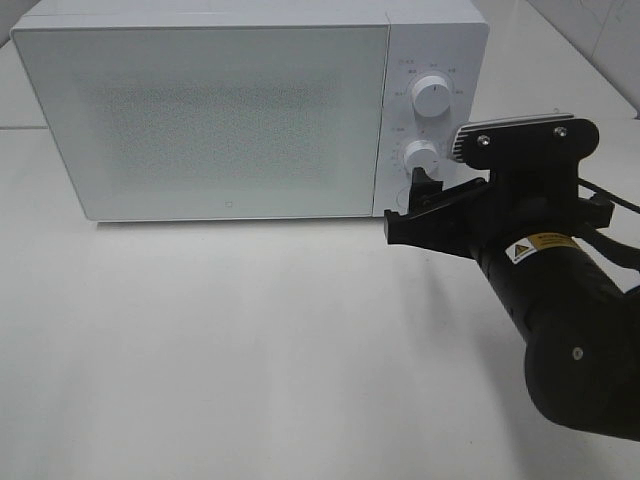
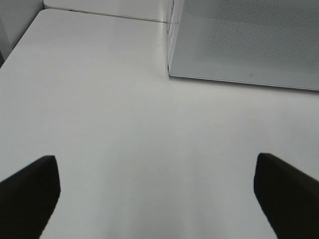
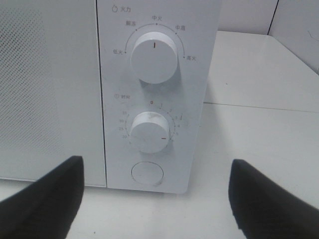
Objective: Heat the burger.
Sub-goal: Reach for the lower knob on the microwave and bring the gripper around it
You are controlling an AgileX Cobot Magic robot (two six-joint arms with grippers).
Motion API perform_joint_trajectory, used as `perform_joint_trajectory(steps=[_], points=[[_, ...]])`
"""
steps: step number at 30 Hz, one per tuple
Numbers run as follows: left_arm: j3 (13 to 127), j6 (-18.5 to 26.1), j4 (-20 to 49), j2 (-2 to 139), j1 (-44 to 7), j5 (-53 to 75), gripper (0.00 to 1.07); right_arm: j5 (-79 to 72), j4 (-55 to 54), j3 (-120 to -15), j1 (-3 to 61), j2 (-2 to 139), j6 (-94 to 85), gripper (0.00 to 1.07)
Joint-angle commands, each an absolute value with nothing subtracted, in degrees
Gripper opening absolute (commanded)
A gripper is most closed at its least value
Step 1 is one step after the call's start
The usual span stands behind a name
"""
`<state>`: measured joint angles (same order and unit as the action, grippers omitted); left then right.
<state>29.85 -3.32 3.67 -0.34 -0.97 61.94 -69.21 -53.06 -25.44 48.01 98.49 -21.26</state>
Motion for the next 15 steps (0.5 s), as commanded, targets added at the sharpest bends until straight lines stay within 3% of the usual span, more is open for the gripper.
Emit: perform_joint_trajectory(steps=[1, 15], points=[[29.7, -3.2, 4.2, -1.3, -0.9, 61.2, 0.98, -71.5, -52.6, -27.6, 48.0, 100.2, -21.1, 0.76], [29.7, -3.2, 4.2, -1.3, -0.9, 61.2, 0.98, -68.0, -47.9, -34.8, 40.8, 106.6, -20.5, 0.76]])
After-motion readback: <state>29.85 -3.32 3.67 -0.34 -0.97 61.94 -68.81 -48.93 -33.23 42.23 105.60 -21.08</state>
